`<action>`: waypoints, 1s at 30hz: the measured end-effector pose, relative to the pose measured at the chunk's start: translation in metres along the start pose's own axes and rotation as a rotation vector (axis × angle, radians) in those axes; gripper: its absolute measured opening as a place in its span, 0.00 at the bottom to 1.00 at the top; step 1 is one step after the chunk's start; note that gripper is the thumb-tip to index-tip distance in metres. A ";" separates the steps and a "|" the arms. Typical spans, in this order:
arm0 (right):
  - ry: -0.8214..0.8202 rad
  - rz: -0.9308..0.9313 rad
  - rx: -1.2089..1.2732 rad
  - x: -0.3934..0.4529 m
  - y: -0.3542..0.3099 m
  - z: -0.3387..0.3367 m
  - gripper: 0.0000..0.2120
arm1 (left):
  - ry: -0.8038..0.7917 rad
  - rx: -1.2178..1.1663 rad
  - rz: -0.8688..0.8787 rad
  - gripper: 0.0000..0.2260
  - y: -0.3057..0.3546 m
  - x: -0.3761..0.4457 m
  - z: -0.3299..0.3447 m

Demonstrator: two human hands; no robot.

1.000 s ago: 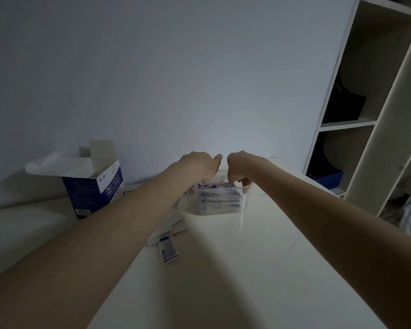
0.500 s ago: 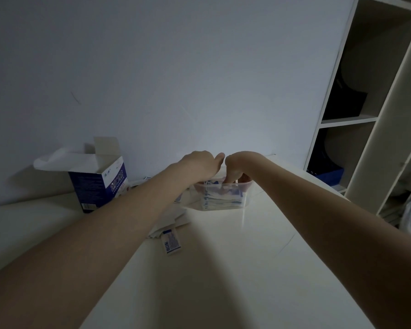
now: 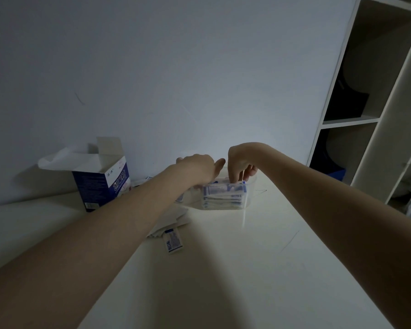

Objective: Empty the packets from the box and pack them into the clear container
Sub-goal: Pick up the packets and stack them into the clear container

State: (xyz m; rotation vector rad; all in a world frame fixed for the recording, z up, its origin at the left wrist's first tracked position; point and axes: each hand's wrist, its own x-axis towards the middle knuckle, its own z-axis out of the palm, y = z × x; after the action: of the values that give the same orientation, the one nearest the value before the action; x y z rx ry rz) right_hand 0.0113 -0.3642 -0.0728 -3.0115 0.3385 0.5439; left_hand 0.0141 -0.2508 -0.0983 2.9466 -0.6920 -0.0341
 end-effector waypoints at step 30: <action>0.254 -0.225 0.596 -0.018 0.025 0.008 0.04 | 0.017 -0.064 0.153 0.09 -0.008 0.009 -0.018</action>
State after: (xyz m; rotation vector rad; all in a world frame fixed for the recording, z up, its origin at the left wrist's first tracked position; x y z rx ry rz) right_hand -0.0139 -0.3843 -0.0746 -2.4846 0.1347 0.0241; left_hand 0.0263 -0.2461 -0.0815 2.8207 -0.8939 -0.0171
